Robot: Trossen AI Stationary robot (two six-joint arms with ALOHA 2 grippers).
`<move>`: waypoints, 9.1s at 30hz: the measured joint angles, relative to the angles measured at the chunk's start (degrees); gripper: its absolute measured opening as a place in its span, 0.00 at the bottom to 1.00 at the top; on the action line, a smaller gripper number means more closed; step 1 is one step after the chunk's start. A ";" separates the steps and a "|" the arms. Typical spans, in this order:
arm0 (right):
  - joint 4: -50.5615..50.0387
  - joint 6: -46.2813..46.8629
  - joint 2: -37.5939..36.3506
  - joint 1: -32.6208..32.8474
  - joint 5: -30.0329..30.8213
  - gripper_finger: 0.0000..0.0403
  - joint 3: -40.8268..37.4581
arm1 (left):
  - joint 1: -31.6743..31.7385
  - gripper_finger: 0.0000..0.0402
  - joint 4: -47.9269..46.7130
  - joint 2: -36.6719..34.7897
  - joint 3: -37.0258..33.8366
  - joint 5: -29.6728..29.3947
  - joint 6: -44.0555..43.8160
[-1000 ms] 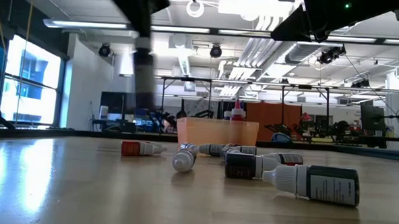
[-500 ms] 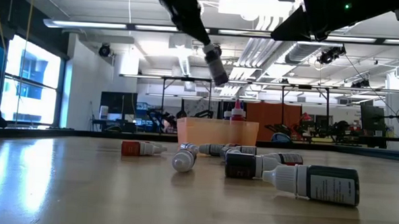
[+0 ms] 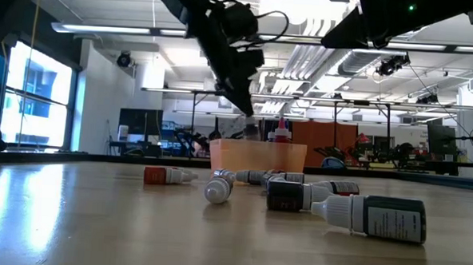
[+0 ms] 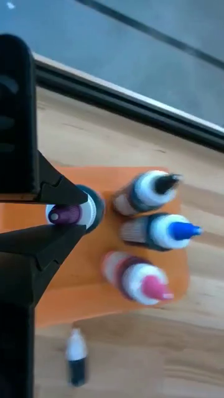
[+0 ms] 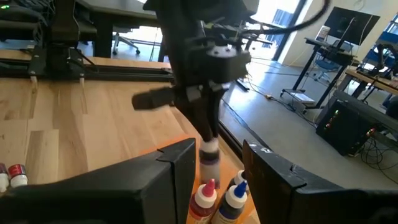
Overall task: Pick & Place food coloring
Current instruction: Put the big violet food coloring bottle into the orange bin, then put the small violet food coloring bottle into the orange bin, then put the small red food coloring bottle into the orange bin
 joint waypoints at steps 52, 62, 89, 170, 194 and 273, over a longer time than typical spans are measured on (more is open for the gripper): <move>-0.03 0.02 0.00 -0.02 -0.35 0.31 0.00 | 0.70 0.20 8.12 5.01 0.42 -2.52 5.70; -0.02 0.04 0.00 -0.02 -1.44 0.31 0.00 | 0.74 0.20 7.81 3.58 0.35 -7.15 5.77; 8.67 6.10 12.04 -0.02 -4.98 0.31 0.01 | -19.80 0.20 -23.11 -31.23 -11.08 -21.57 -18.71; -32.87 20.32 56.95 -6.72 -19.52 0.30 30.18 | -28.15 0.20 -1.31 -26.76 -36.13 -14.80 -26.84; -26.60 9.05 52.74 -8.03 -18.97 0.15 39.03 | -28.15 0.20 -0.92 -26.76 -36.11 -14.67 -28.89; -3.11 18.46 50.96 3.95 -30.99 0.36 13.19 | -28.55 0.42 10.90 -8.82 -36.02 -0.05 -21.18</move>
